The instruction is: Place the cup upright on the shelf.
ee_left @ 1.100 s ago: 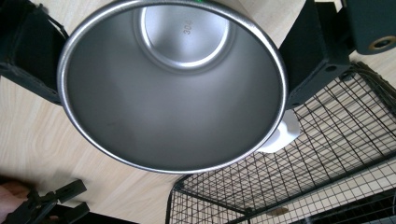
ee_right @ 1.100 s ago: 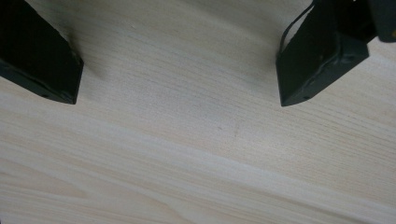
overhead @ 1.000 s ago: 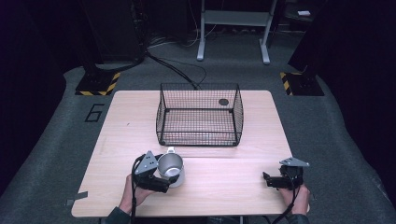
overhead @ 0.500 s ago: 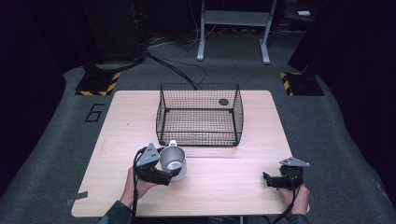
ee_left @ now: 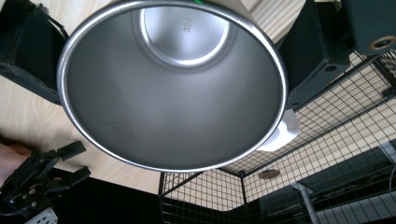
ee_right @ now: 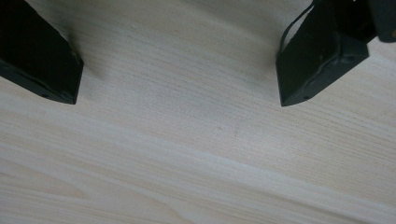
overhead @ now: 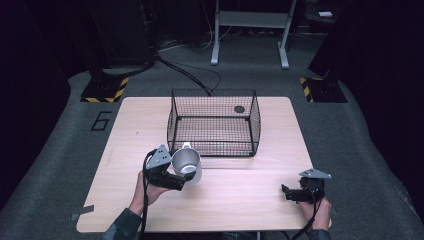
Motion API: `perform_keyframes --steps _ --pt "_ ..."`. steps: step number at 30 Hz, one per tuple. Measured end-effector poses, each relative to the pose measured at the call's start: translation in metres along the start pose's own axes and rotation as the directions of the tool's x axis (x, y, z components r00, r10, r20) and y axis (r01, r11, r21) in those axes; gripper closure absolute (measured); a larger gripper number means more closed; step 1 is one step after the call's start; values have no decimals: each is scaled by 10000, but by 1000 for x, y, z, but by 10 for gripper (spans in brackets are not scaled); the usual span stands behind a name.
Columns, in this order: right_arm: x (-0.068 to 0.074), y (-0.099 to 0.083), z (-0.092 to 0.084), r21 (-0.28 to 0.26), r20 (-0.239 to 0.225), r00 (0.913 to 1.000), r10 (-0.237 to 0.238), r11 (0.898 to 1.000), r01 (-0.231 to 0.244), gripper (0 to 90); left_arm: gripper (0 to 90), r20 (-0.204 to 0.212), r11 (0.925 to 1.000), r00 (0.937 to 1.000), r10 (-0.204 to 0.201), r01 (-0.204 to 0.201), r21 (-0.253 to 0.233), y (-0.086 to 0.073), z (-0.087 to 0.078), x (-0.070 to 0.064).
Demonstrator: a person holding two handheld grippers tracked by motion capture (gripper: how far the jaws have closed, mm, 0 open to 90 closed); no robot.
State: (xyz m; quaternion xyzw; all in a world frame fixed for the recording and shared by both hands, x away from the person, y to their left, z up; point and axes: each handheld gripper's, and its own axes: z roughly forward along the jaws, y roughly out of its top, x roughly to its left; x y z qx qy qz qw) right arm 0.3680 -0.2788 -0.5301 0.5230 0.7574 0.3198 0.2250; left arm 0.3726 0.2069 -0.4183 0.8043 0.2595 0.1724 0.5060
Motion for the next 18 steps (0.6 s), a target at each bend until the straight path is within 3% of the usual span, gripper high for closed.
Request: perform_keyframes --steps 18 --pt "0 0 0 -2 -1 10000 -3 10000 3 1 68 44 9990 9999 144 -142 -427 34 -1 9"
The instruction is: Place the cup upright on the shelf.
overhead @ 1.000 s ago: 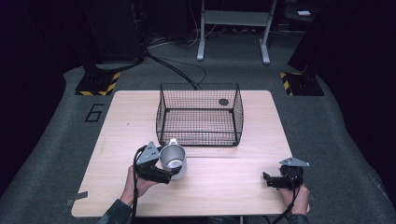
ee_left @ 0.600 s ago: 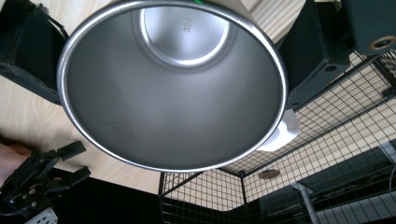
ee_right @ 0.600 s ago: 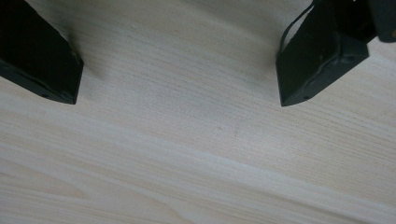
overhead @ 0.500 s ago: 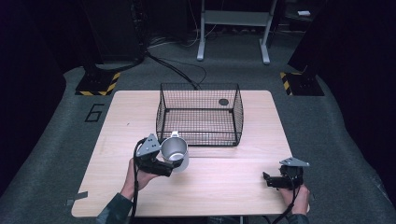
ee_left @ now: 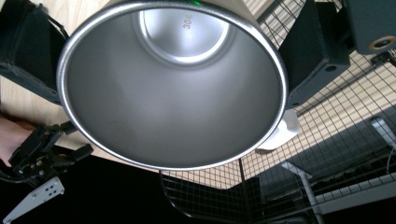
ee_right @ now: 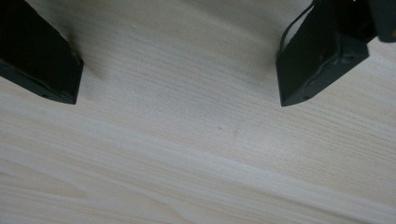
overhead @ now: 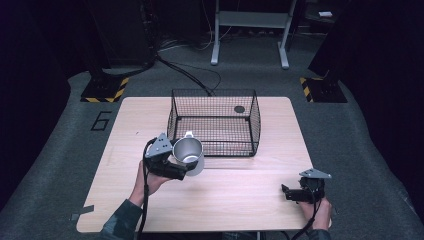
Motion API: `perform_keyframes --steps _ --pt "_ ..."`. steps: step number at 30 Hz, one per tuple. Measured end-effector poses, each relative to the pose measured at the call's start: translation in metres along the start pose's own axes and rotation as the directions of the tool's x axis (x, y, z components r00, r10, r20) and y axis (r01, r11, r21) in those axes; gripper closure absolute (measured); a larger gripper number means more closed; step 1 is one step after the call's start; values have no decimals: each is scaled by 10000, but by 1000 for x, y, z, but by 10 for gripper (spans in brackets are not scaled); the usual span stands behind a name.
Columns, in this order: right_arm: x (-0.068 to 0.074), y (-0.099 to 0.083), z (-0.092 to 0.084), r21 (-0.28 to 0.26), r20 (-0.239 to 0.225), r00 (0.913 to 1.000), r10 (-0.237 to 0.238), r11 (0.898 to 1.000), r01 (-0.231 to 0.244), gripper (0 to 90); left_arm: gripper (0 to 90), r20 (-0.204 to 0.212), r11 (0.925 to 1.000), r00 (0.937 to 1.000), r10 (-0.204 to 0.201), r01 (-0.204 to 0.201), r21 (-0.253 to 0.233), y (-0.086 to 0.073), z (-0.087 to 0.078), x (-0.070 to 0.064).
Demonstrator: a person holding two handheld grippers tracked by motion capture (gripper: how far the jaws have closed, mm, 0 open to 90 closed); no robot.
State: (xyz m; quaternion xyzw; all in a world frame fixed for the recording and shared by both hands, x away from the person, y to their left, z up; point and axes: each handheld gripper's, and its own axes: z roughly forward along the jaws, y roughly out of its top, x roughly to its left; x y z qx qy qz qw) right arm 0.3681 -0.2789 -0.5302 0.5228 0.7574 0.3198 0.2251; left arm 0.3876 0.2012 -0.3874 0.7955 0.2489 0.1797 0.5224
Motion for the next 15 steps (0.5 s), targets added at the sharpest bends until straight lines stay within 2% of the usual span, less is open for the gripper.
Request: perform_keyframes --steps 15 --pt "0 0 0 -2 1 10000 -3 10000 3 1 68 -15 9999 10000 60 -60 -104 22 10 12"
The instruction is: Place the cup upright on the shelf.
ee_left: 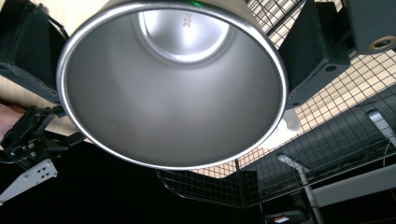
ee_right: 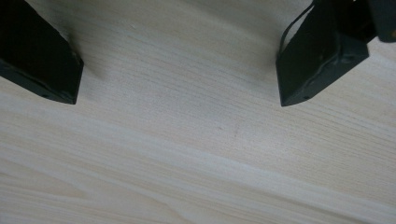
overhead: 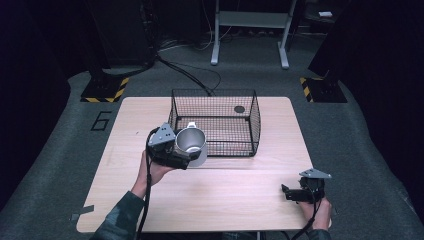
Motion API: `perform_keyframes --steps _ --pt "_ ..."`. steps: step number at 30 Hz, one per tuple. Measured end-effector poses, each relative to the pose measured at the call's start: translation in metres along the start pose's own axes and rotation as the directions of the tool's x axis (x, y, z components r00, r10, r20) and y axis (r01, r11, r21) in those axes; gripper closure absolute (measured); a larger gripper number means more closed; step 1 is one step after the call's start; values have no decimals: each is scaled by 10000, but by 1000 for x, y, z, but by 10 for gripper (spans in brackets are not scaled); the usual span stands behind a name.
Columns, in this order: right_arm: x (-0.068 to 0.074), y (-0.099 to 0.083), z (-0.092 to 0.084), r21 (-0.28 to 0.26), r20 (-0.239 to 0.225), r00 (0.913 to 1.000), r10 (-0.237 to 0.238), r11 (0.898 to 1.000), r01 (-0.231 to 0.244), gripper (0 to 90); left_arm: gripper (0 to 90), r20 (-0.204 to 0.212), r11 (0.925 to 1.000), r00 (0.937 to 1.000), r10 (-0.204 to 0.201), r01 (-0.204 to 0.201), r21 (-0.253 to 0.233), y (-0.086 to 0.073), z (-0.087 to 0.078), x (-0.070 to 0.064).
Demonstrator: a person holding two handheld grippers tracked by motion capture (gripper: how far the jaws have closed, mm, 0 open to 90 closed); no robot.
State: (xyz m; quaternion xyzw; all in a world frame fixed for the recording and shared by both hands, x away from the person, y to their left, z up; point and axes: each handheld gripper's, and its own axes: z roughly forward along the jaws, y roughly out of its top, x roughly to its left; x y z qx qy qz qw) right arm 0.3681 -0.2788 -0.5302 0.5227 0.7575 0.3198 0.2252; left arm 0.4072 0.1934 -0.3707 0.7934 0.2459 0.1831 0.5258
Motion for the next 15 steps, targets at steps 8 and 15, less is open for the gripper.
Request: perform_keyframes --steps 8,15 --pt "0 0 0 4 0 10000 5 10000 -5 1 68 1 10000 10000 -31 31 -23 6 5 6" --pt "0 0 0 3 -1 10000 5 10000 -5 1 68 -79 9998 9999 -133 132 -146 12 10 10"
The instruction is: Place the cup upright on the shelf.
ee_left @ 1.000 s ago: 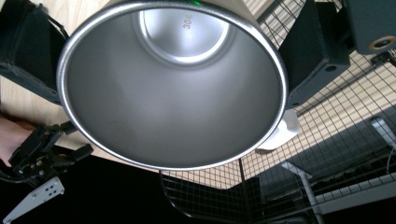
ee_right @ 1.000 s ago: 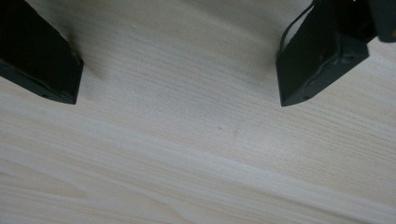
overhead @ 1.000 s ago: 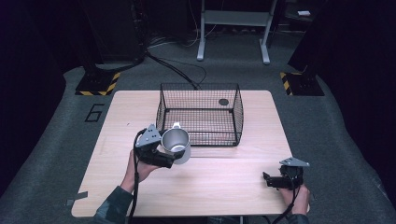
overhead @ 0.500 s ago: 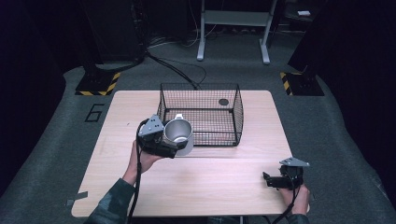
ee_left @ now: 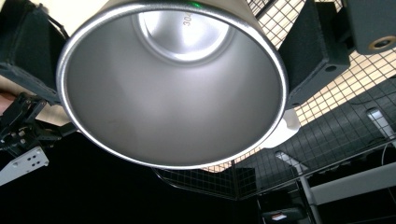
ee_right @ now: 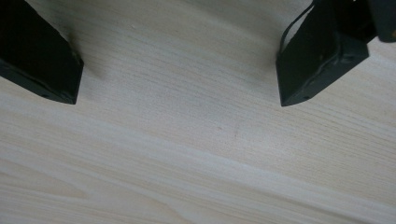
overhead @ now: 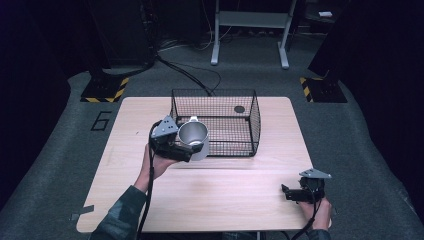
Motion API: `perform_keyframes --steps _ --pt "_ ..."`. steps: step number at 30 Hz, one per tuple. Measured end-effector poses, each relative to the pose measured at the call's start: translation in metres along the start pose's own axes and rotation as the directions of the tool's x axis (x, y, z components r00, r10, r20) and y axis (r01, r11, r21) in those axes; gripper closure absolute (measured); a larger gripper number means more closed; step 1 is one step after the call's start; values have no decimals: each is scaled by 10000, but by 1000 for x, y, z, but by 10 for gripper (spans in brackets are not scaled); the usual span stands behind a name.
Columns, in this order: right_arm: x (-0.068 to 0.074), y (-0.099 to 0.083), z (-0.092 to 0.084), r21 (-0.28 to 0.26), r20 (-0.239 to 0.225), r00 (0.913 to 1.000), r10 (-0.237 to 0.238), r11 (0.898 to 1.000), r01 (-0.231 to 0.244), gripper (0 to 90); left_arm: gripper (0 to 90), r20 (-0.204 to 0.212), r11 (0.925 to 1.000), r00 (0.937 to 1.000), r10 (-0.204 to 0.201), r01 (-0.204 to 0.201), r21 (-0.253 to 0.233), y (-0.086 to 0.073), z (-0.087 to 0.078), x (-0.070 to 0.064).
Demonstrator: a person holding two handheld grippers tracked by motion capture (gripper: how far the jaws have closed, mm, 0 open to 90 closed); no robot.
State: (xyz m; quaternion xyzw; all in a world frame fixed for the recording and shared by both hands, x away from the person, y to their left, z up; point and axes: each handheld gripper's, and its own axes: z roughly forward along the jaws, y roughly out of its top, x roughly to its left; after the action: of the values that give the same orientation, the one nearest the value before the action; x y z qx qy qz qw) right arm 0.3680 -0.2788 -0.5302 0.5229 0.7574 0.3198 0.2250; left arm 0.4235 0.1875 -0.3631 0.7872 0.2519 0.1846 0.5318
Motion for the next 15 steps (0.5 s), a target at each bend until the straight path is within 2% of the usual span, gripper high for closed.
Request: perform_keyframes --steps 5,15 --pt "0 0 0 1 2 10000 0 10000 0 1 68 43 10000 10000 57 -57 9 6 3 2" --pt "0 0 0 8 1 10000 27 10000 -27 1 68 -290 9998 9996 -21 16 -177 19 16 8"
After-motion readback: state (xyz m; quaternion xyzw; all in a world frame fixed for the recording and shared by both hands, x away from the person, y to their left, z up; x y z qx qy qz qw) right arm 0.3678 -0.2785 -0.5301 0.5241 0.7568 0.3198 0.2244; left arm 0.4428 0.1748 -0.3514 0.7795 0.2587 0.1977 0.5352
